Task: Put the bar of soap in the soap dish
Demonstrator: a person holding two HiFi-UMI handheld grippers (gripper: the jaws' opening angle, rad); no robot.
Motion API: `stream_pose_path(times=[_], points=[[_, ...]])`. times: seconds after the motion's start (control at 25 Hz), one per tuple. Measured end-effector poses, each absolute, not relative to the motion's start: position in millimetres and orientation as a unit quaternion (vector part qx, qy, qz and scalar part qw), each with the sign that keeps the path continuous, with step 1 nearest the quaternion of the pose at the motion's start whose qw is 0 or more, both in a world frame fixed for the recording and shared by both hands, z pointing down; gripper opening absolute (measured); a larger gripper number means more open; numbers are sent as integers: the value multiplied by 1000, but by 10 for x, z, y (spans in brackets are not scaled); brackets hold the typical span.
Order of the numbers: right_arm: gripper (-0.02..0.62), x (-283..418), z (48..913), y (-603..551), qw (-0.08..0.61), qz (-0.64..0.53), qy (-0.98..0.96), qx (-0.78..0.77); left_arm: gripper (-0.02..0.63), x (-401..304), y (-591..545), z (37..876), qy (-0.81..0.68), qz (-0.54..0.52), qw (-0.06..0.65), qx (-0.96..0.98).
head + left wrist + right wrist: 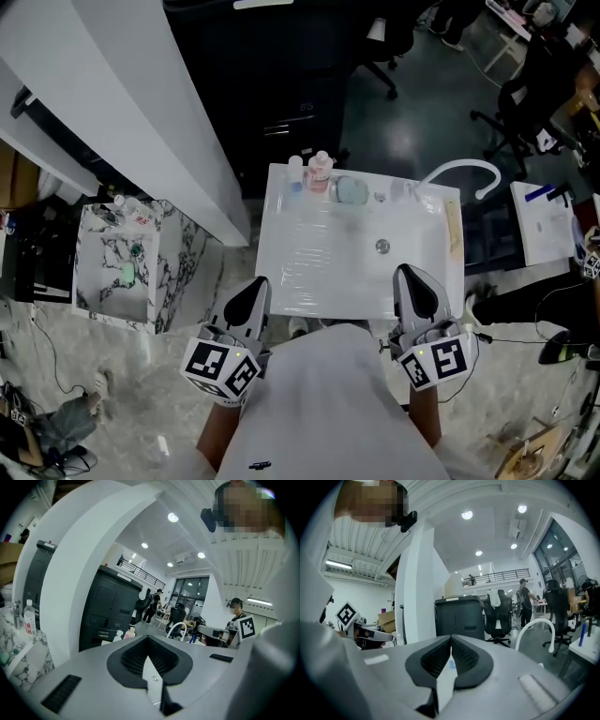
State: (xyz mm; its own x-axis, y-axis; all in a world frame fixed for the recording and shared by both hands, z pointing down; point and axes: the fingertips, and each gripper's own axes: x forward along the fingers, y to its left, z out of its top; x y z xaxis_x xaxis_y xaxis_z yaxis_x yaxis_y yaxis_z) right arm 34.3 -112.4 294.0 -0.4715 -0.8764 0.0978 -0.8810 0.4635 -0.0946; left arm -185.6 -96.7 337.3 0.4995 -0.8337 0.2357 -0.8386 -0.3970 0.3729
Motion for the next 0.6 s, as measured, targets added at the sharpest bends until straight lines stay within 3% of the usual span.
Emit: stream_pose_path(times=[0.6], points=[[2,349,2971,-1095,29,68,-850,522,9,-1876,-928,3408,-501,3,229,834]])
